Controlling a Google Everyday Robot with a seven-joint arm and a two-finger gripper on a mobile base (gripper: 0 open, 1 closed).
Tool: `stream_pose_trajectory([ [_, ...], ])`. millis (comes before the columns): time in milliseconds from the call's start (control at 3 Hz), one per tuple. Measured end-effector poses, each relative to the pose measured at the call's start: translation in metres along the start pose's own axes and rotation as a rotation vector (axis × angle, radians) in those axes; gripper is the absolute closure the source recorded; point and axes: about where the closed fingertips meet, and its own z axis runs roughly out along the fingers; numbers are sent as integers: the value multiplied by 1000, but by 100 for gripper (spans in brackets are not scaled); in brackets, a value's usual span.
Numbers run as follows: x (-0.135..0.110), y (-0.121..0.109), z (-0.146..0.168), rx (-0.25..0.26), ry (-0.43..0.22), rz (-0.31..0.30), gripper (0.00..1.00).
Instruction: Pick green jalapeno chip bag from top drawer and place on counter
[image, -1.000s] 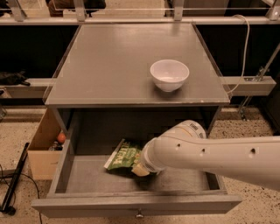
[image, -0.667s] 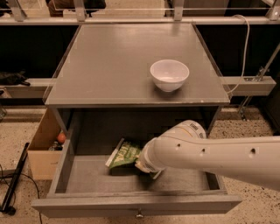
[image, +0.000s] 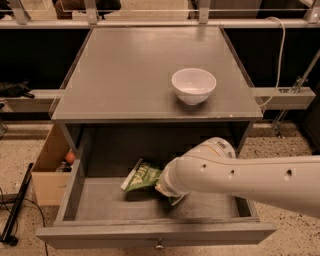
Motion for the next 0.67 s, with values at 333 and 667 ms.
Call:
stream_pose_trajectory([
  [333, 0, 0, 0, 0, 0, -1, 100],
  [667, 2, 5, -24, 1, 26, -42, 100],
])
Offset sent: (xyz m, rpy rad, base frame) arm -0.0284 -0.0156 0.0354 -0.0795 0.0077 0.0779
